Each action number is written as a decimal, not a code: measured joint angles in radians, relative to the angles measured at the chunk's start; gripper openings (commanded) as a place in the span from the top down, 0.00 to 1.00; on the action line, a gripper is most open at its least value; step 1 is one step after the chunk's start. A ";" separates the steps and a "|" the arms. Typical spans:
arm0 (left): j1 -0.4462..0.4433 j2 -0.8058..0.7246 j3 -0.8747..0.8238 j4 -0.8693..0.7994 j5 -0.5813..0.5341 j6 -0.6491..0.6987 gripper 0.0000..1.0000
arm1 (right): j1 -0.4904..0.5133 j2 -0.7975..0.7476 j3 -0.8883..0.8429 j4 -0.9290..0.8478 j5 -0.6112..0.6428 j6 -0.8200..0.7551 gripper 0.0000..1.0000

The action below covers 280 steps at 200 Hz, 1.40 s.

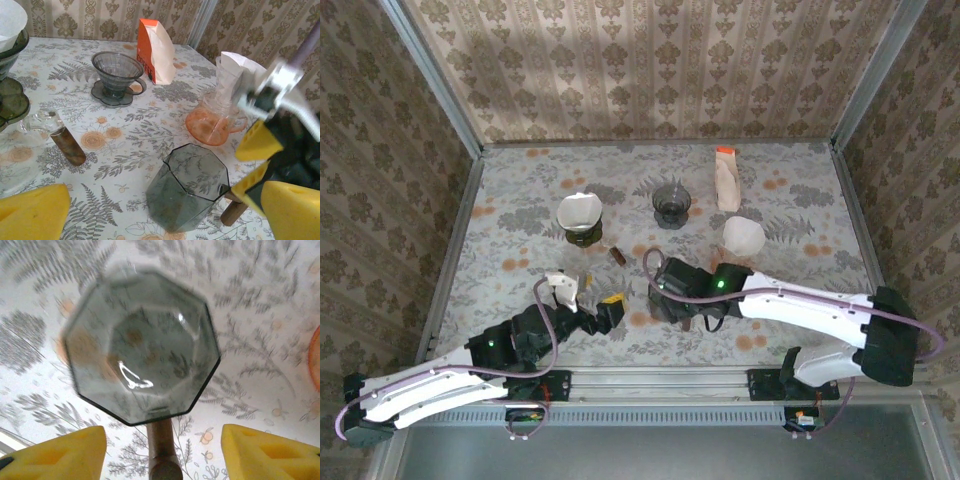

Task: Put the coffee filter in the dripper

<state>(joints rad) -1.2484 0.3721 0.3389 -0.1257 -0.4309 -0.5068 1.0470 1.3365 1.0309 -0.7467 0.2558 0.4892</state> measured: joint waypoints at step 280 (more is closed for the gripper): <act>0.036 -0.019 -0.098 0.119 0.076 -0.025 0.00 | -0.484 0.832 0.828 -0.200 0.001 -0.154 0.41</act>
<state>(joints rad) -1.2121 0.3534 0.2413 -0.0067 -0.3546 -0.5316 0.5629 2.1685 1.8587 -0.9463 0.2569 0.3355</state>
